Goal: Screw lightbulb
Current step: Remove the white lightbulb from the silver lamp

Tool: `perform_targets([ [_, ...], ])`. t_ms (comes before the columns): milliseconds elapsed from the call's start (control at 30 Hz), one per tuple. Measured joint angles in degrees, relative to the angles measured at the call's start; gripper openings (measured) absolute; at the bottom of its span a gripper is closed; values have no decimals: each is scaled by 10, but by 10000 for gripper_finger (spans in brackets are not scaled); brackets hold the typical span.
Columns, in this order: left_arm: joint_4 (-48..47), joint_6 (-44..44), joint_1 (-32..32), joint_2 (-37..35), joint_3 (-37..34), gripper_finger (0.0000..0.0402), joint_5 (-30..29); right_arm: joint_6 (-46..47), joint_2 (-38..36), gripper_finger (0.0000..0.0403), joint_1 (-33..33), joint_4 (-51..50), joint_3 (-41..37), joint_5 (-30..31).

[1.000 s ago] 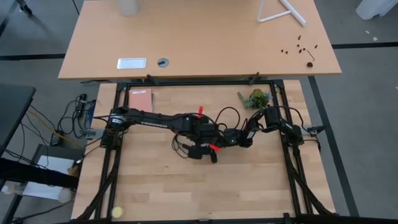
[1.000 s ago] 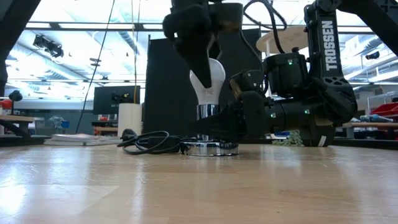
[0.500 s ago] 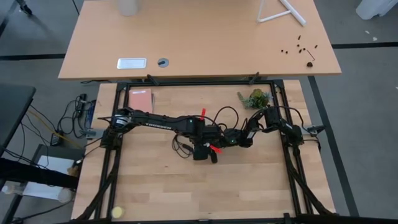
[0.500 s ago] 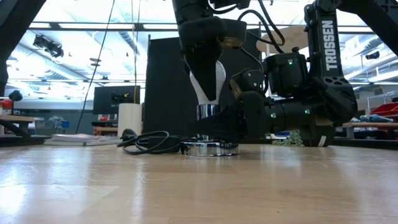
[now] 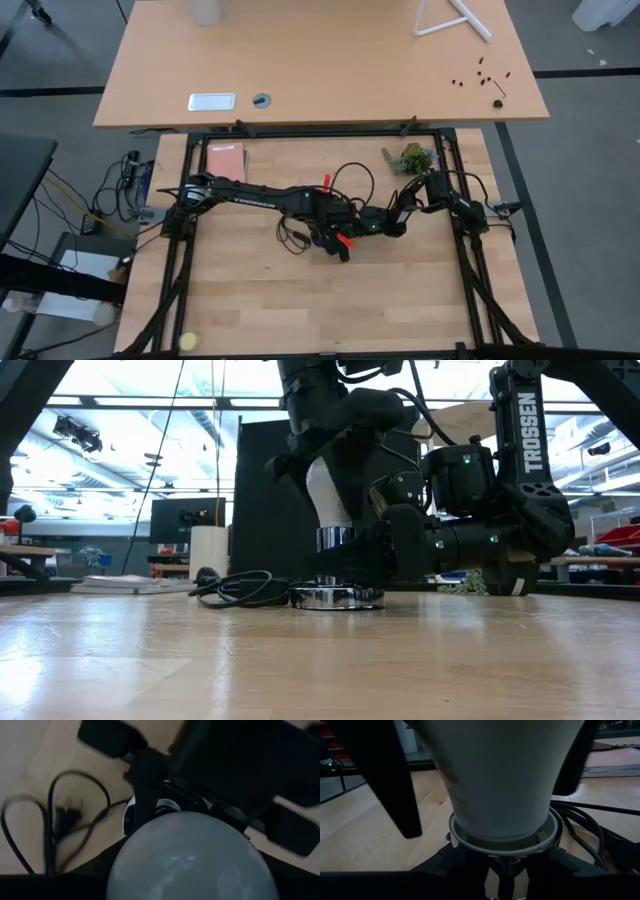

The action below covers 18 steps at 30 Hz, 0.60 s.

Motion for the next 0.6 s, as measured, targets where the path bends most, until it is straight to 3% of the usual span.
perform_targets([
  [133, 1, -104, 0, 0, 0, 256, 2, -4, 0, 181, 0, -1, 0, 0],
  [233, 1, -134, -1, 0, 0, 257, 3, -9, 0, 182, 0, -3, 0, 0],
  [367, 5, -115, -2, 0, 0, 280, -2, -9, 0, 182, 0, -3, 0, -1],
  [600, -3, -4, -3, 1, 12, 344, -6, -8, 0, 182, 0, -2, 0, -1],
])
